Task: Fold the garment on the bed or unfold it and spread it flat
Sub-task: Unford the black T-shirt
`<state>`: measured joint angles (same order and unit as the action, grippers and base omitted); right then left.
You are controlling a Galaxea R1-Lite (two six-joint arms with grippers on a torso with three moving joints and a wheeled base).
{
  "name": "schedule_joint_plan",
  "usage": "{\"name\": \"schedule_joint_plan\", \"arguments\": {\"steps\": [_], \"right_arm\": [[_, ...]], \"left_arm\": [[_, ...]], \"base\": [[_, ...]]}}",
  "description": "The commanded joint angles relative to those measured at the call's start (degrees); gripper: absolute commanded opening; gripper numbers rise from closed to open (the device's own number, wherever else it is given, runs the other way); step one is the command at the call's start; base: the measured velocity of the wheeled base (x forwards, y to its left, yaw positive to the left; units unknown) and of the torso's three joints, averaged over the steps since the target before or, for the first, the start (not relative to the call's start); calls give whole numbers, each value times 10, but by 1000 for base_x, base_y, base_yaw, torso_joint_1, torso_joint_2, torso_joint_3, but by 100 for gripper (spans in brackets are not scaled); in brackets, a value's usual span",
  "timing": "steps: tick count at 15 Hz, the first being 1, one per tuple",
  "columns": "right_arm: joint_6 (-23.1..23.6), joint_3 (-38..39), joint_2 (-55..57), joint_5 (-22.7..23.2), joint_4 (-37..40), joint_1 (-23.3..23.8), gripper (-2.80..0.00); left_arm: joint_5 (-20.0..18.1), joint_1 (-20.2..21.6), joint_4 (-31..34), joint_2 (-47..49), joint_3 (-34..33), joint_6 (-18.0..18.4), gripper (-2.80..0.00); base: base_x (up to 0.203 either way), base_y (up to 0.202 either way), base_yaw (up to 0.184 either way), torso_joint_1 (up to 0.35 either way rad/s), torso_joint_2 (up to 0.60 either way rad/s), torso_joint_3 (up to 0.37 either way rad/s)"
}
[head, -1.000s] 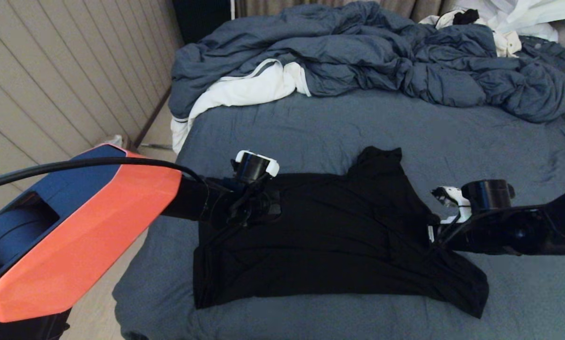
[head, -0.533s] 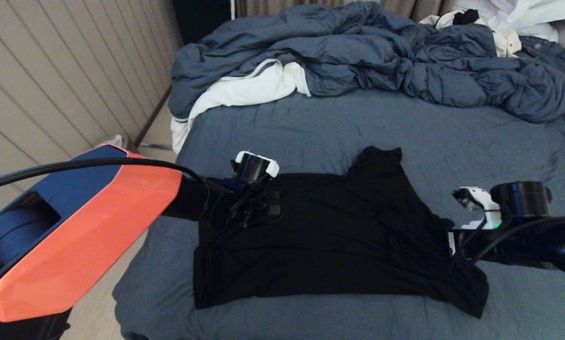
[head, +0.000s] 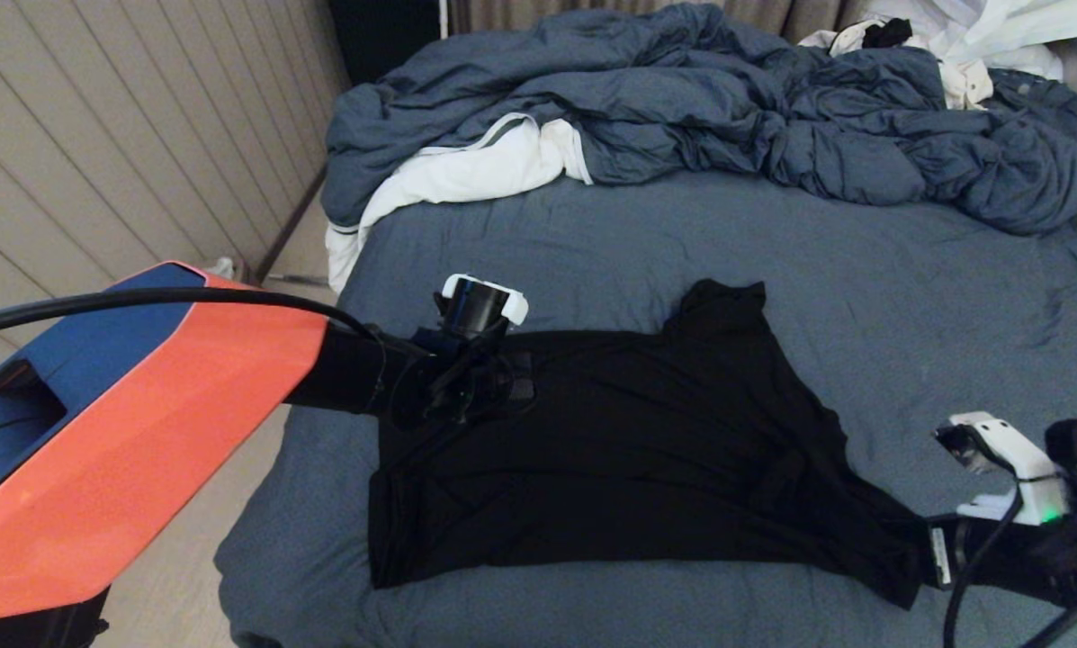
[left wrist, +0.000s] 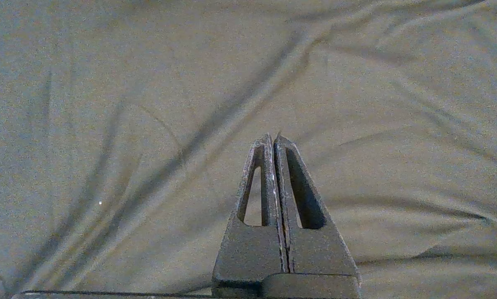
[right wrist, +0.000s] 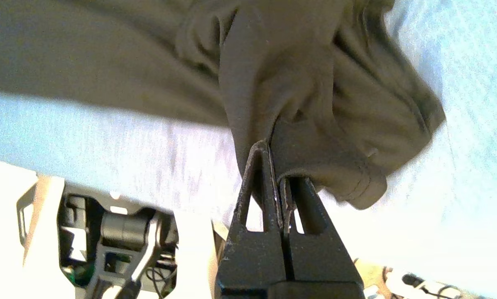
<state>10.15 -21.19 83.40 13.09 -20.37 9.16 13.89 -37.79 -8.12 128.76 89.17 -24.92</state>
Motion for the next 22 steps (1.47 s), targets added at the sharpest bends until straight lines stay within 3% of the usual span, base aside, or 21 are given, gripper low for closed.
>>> {"name": "schedule_joint_plan", "arguments": {"steps": [1, 7, 14, 18, 21, 22], "right_arm": [[10, 49, -71, 2, -1, 2, -280], [32, 165, -184, 1, 16, 3, -280], [36, 166, -306, 0, 169, -7, -280], [73, 169, -321, 0, 230, -8, -280], [80, 167, -320, -1, 232, -8, -280], [81, 168, -321, -1, 232, -8, 0]], "left_arm": [[1, 0, -1, -10, -1, -2, -280], [1, -2, 6, -17, -2, -4, -280], [1, -4, 6, -17, -6, -4, -280], [2, -7, 6, -17, -7, -5, -280], [2, -9, 6, -17, -8, -5, -280], [2, -9, 6, -17, -9, -4, -280]], "base": [[0, 0, 0, 0, 0, 0], [0, 0, 0, 0, 0, 0], [0, 0, 0, 0, 0, 0], [0, 0, 0, 0, 0, 0], [0, 0, 0, 0, 0, 0], [0, 0, 0, 0, 0, 0]]}}
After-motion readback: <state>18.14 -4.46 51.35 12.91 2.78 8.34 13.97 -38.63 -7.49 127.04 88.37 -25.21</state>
